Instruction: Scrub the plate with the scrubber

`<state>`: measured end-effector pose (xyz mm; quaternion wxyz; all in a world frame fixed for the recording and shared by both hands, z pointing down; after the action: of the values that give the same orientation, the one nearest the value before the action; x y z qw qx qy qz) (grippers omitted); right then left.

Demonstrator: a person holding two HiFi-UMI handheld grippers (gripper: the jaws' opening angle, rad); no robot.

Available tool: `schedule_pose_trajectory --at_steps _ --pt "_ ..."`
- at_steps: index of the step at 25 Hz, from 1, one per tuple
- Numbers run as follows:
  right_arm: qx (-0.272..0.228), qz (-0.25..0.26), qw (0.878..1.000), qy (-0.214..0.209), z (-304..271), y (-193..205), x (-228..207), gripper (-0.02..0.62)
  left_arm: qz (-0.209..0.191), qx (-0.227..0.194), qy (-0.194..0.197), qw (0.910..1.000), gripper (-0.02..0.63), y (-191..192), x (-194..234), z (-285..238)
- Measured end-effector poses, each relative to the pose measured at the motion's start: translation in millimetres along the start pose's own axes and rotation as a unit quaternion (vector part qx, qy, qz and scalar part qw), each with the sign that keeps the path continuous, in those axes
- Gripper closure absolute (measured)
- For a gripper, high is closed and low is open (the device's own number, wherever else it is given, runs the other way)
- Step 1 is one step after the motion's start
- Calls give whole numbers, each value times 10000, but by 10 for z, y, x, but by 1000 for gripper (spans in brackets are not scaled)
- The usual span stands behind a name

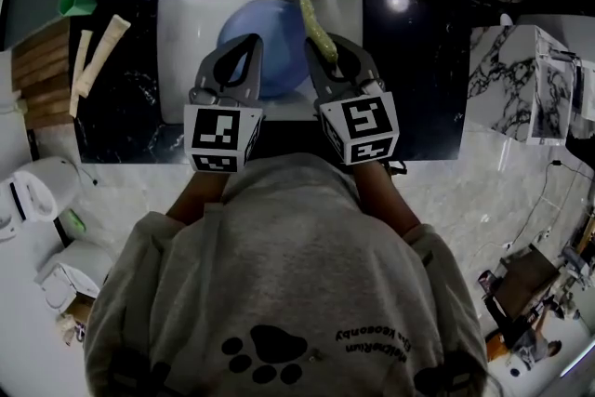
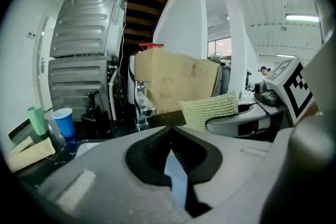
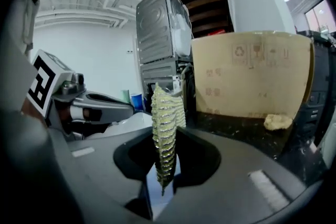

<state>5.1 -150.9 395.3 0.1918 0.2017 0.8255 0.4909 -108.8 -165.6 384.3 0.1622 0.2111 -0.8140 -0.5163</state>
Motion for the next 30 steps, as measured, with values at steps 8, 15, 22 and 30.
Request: schedule_pose_trajectory --at_steps 8,15,22,30 --pt "-1260 474 9895 529 399 -624 152 523 -42 -1062 -385 9936 601 -543 -24 388" --pt "-2045 876 9717 793 719 -1033 353 523 173 -1507 -332 9879 601 -851 -43 675" --pt "-2043 677 9740 713 682 -844 672 528 -46 -1543 -239 9877 601 -616 -108 809" --pt "-1873 609 9779 698 646 -607 843 528 -114 -1493 -165 9886 601 -390 -74 921"
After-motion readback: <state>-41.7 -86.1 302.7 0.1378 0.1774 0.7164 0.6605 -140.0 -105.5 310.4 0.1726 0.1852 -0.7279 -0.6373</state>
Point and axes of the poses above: the fingertips, and each gripper's own axes: z backward along the fingers, x to its left, y out of its underside, the point moved 3 cm from there along z, backward along the fingers, and after that the axes turned 4 degrees about -y, right-handed, at the moved point
